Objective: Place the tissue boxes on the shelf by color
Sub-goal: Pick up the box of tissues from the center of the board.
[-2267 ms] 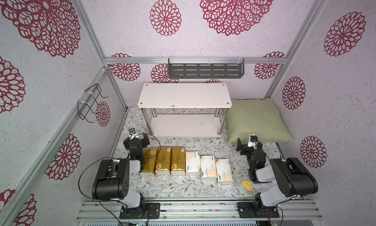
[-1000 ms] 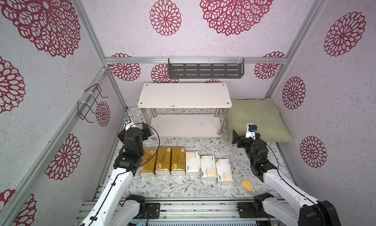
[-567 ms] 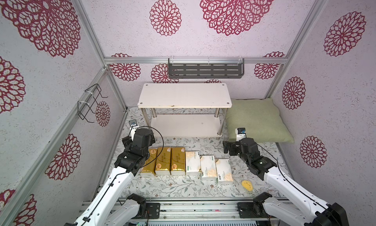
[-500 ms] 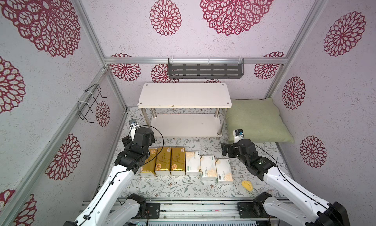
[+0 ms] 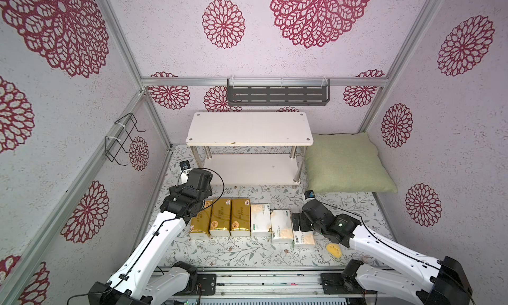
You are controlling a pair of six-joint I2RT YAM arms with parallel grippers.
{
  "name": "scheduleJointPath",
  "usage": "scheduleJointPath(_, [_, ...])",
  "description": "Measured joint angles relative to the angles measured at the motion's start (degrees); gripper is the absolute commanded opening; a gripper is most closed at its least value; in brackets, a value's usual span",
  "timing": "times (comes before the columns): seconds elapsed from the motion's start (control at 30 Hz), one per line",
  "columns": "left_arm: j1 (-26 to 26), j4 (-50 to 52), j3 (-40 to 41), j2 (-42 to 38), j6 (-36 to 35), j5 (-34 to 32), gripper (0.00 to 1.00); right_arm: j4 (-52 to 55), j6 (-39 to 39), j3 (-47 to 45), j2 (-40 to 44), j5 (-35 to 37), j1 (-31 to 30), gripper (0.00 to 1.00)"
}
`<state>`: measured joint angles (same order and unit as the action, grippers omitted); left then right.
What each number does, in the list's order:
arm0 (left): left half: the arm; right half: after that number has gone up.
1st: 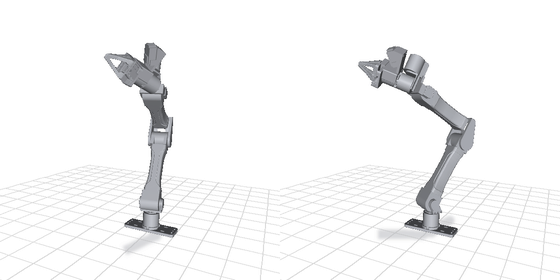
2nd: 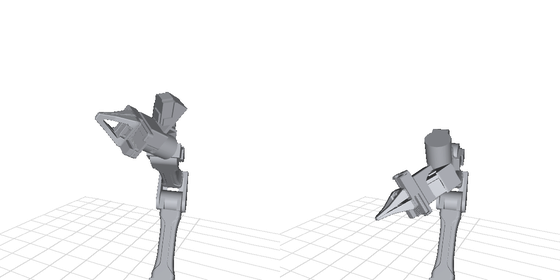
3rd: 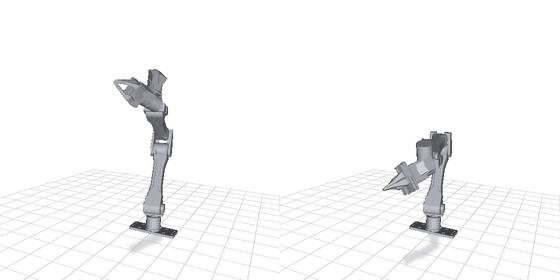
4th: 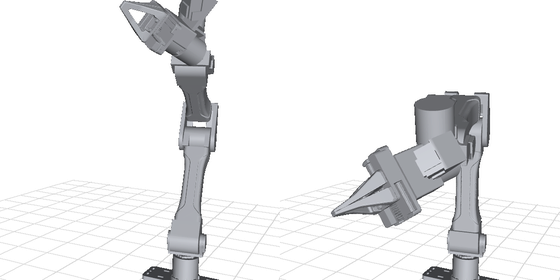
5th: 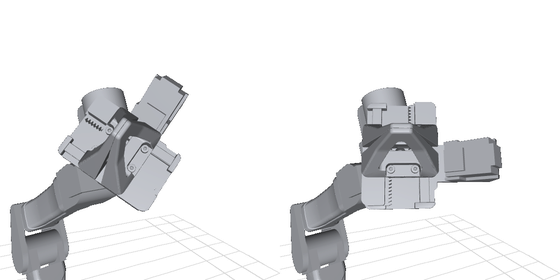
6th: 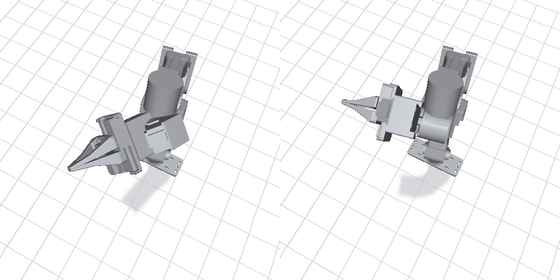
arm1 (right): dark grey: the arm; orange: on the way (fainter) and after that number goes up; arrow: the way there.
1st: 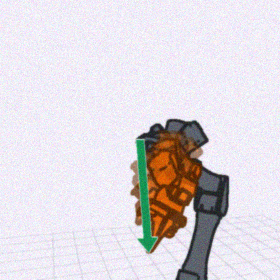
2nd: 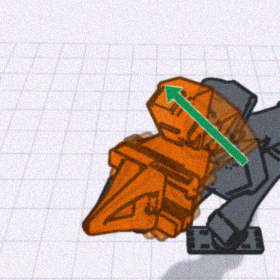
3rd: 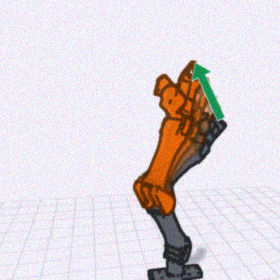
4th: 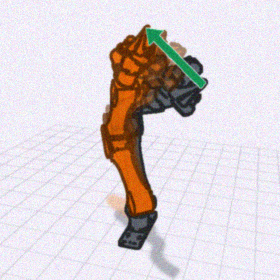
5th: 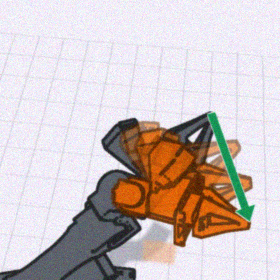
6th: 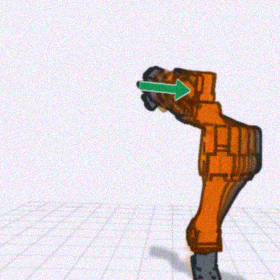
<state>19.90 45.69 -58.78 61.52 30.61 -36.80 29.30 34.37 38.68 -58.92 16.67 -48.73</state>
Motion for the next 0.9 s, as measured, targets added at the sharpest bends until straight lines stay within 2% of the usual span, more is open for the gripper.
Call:
scheduleJointPath(0.27, [0.00,1.75,0.00,-2.25,0.09,1.57,0.97,1.18,6.45,-2.93,-0.33,0.76,-5.01,0.99])
scheduleJointPath(0.6, [-0.02,1.79,0.00,-1.95,0.09,1.95,0.97,3.89,11.69,-5.86,2.27,1.44,-7.45,0.99])
scheduleJointPath(0.9, [-0.59,1.77,0.00,-1.44,0.07,3.13,0.97,1.70,13.73,-9.60,3.23,1.40,-8.24,0.99])
